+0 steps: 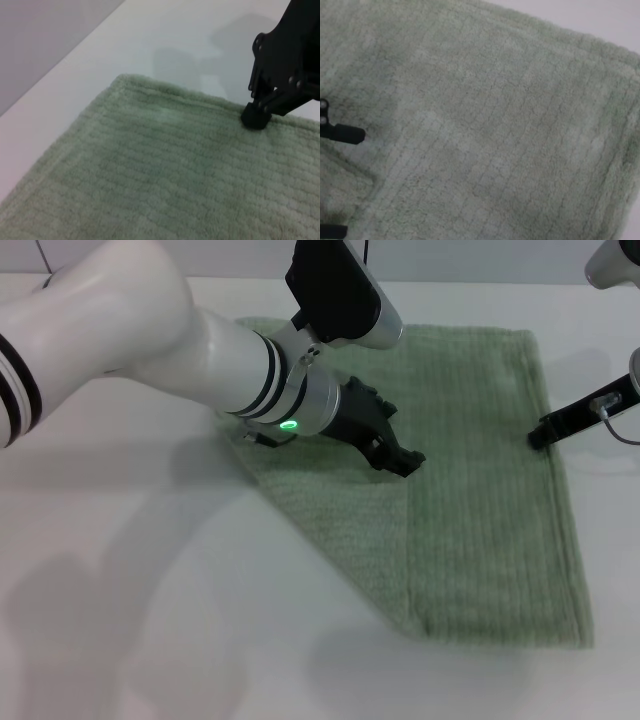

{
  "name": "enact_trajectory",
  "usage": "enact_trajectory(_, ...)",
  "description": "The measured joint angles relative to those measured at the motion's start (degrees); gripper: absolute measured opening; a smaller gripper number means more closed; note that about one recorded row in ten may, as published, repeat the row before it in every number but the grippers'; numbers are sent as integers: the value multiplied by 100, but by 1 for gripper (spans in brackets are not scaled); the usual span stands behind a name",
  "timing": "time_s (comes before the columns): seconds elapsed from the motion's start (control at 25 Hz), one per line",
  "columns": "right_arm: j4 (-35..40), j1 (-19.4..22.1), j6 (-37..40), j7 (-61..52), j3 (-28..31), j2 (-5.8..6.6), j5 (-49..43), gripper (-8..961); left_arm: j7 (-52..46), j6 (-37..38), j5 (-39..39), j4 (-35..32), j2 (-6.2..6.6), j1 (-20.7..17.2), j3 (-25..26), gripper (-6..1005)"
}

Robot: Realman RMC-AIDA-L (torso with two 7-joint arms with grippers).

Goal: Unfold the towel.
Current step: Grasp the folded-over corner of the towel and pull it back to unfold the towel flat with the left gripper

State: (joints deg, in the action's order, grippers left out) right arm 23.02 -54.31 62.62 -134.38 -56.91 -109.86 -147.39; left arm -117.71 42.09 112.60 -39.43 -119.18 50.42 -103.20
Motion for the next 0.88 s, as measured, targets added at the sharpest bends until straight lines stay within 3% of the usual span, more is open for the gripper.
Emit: enact_trajectory(0.88,36,-9,-4,5,-12,18,0,-2,-134,122,-44,220,0,209,-202,718)
